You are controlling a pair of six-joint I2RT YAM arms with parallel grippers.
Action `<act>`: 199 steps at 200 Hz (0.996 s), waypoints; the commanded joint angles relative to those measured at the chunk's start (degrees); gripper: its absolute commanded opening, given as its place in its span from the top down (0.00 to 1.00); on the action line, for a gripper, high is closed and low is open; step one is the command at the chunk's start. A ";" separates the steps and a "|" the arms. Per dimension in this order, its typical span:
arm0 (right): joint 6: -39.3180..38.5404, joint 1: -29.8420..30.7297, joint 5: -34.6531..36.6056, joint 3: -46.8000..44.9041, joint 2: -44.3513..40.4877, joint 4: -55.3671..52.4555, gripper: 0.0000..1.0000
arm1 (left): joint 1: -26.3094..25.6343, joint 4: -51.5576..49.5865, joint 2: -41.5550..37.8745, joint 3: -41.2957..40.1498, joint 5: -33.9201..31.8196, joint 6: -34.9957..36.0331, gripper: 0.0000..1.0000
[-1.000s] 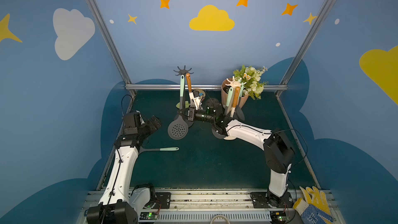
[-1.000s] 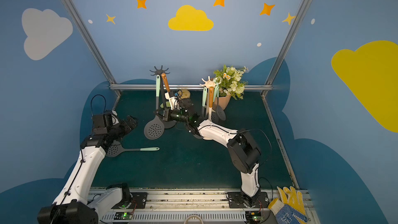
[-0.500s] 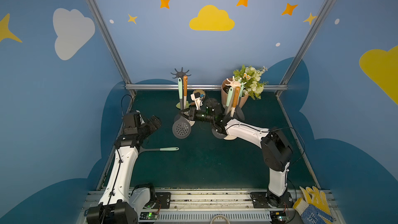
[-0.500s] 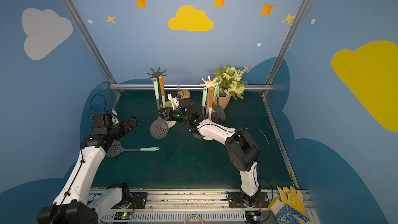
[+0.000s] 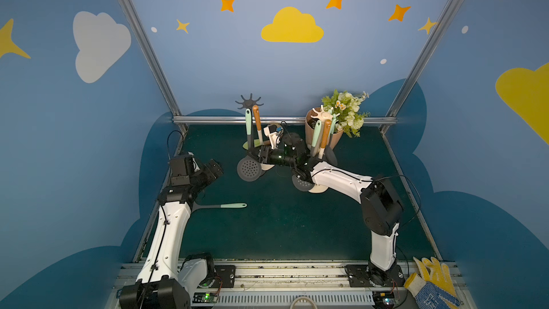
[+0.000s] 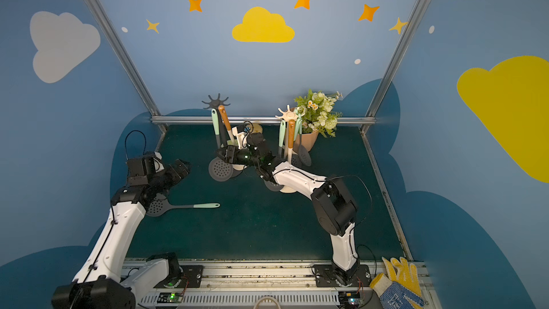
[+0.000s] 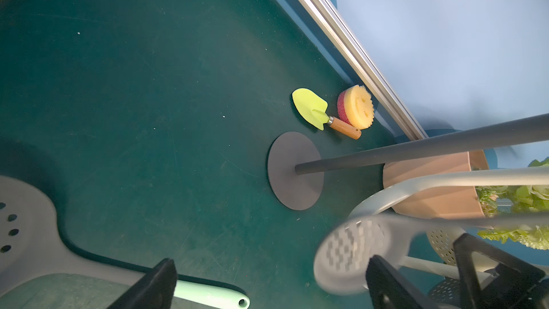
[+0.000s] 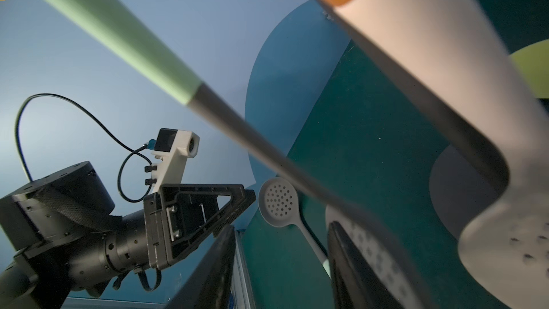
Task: Hang the skimmer on the kitchen utensil rack
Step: Hang the skimmer on the rack.
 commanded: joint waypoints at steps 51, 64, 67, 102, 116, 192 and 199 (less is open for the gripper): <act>-10.26 2.52 4.90 -0.60 -6.10 -6.96 0.42 | 0.12 -0.14 1.05 -0.41 -0.46 0.28 0.00; -12.08 3.25 6.35 -1.64 -7.26 -7.77 0.40 | 0.01 -0.68 1.38 -0.23 -1.28 0.28 0.00; -12.51 3.44 6.69 -1.97 -7.59 -7.86 0.40 | 0.01 -0.82 1.46 -0.19 -1.48 0.29 0.00; -18.61 5.93 10.86 -5.45 -11.46 -9.54 0.35 | -0.43 -1.33 2.43 -0.06 -2.63 0.52 0.00; -21.36 7.25 12.82 -7.29 -13.26 -10.13 0.33 | -0.73 -1.59 2.98 0.04 -2.98 0.63 0.00; -36.51 16.06 17.09 -22.51 -18.96 -7.61 0.33 | -1.53 -3.19 4.88 0.78 -6.79 0.78 0.00; -37.88 16.88 16.91 -23.56 -18.81 -7.42 0.33 | -1.56 -3.24 5.19 0.91 -6.97 0.73 0.00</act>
